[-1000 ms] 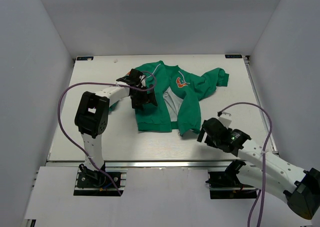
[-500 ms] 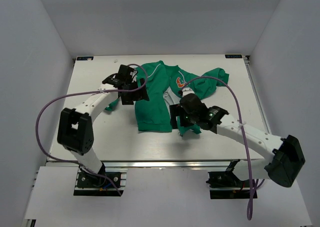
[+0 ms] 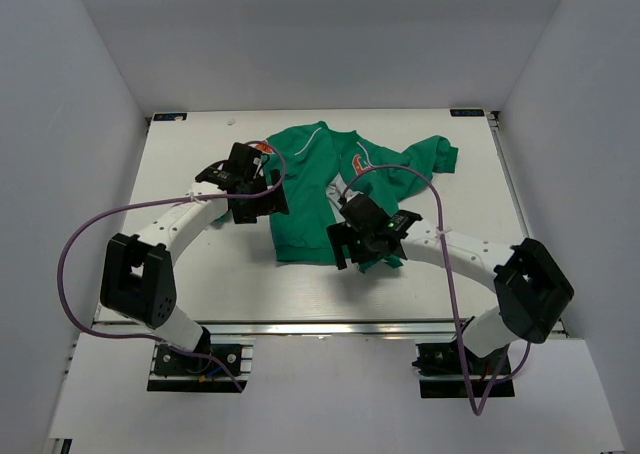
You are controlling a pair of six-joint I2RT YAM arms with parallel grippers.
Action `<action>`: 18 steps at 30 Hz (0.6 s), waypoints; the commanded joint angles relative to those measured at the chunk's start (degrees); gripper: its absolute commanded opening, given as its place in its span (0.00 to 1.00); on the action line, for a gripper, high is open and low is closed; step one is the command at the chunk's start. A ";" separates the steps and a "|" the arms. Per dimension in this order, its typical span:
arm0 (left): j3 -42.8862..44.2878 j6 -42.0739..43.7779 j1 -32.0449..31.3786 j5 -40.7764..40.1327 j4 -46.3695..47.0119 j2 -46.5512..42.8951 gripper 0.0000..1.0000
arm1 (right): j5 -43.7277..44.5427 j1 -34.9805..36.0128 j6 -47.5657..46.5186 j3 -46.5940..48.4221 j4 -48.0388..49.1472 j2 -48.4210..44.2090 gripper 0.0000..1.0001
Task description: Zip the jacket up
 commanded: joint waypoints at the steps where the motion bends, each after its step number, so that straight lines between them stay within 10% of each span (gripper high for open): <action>1: 0.57 -0.02 0.18 -1.51 -0.18 -2.61 0.98 | 3.78 0.10 1.32 -1.42 -0.83 1.97 0.90; 18: 1.01 -0.02 0.27 -3.00 -1.23 -4.46 0.98 | 0.89 -2.98 0.62 -9.68 6.45 0.57 0.74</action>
